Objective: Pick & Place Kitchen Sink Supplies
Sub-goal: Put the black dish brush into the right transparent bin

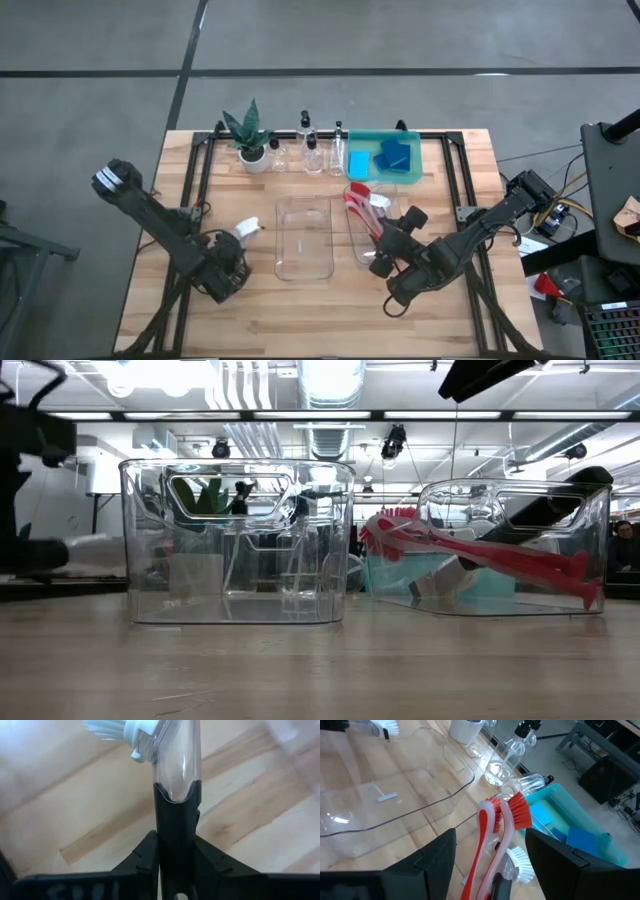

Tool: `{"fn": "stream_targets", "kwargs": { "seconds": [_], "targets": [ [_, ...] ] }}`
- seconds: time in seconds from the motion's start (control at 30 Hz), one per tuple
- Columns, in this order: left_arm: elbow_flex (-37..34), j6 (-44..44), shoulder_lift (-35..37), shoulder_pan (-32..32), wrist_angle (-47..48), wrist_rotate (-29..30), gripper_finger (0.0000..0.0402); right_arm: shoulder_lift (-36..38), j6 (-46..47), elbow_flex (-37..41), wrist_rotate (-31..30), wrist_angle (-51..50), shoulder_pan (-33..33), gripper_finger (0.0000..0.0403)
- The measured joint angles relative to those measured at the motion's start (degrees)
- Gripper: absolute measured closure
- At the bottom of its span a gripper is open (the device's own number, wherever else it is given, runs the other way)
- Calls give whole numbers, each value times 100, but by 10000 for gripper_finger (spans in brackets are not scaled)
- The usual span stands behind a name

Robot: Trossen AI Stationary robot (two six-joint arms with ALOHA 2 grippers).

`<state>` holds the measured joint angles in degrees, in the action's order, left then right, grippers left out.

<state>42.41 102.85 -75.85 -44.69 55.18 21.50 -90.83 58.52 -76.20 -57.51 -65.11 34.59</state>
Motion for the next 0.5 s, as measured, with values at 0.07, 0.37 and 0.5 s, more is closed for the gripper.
{"fn": "stream_targets", "kwargs": {
  "seconds": [0.07,0.37,0.5],
  "targets": [
    [145,-127,134,-2,161,168,322,0,-2,2,-70,11,0,173],
    [865,-976,868,-2,347,1233,325,2,-225,-201,-121,127,2,176],
    [1206,-1551,1093,-2,338,1806,326,7,-412,-265,-120,283,2,177]
  ]
}}
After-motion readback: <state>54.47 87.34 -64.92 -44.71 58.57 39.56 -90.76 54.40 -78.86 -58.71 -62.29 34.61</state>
